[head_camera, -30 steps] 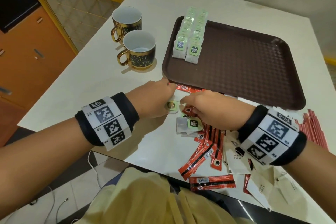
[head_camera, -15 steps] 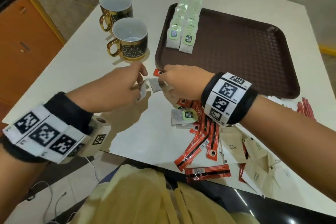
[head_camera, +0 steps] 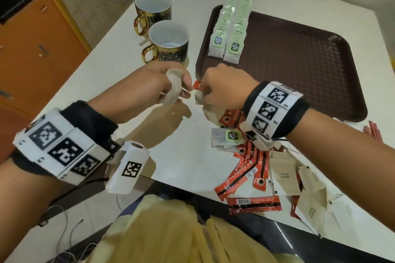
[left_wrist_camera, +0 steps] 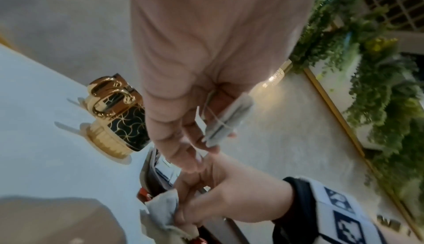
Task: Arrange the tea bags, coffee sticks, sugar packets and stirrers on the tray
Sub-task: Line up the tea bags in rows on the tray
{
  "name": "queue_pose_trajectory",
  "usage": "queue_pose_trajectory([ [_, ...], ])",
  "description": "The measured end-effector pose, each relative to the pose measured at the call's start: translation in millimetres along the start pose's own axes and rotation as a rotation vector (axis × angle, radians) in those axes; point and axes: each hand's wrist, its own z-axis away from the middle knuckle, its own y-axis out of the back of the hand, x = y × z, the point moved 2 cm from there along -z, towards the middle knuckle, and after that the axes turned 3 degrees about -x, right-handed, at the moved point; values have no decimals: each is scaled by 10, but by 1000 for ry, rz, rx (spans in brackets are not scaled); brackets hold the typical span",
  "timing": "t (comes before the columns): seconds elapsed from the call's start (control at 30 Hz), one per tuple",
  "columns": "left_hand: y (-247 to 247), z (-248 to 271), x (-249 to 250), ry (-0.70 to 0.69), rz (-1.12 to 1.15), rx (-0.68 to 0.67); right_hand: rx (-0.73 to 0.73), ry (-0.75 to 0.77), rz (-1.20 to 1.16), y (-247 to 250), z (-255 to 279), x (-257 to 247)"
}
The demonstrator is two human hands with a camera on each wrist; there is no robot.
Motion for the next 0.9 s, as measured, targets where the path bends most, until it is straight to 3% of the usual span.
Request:
queue_pose_trajectory([
  [0.07, 65, 18, 45, 49, 260, 34, -23, -7, -262, 97, 37, 90],
  [0.17, 164, 67, 113, 101, 448, -13, -48, -72, -630, 165, 140, 220],
  [0.27, 205, 72, 187, 131, 436, -95, -120, -179, -1139, 171, 254, 292],
  [0.33, 201, 26, 199, 154, 385, -107, -80, -255, -1276, 160, 277, 321],
  [0.5, 123, -190, 115, 203, 456, -58, 46, -377, -1314, 80, 230, 404],
  [0.73, -53, -479, -12, 199, 146, 41, 278, -232, -1123, 257, 417, 445],
  [0.8, -75, -527, -9, 182, 137, 31, 258, -119, -1140, 373, 502, 386],
  [0.9, -147, -546, 22, 145, 166, -31, 87, 32, -1070, 480, 563, 261],
])
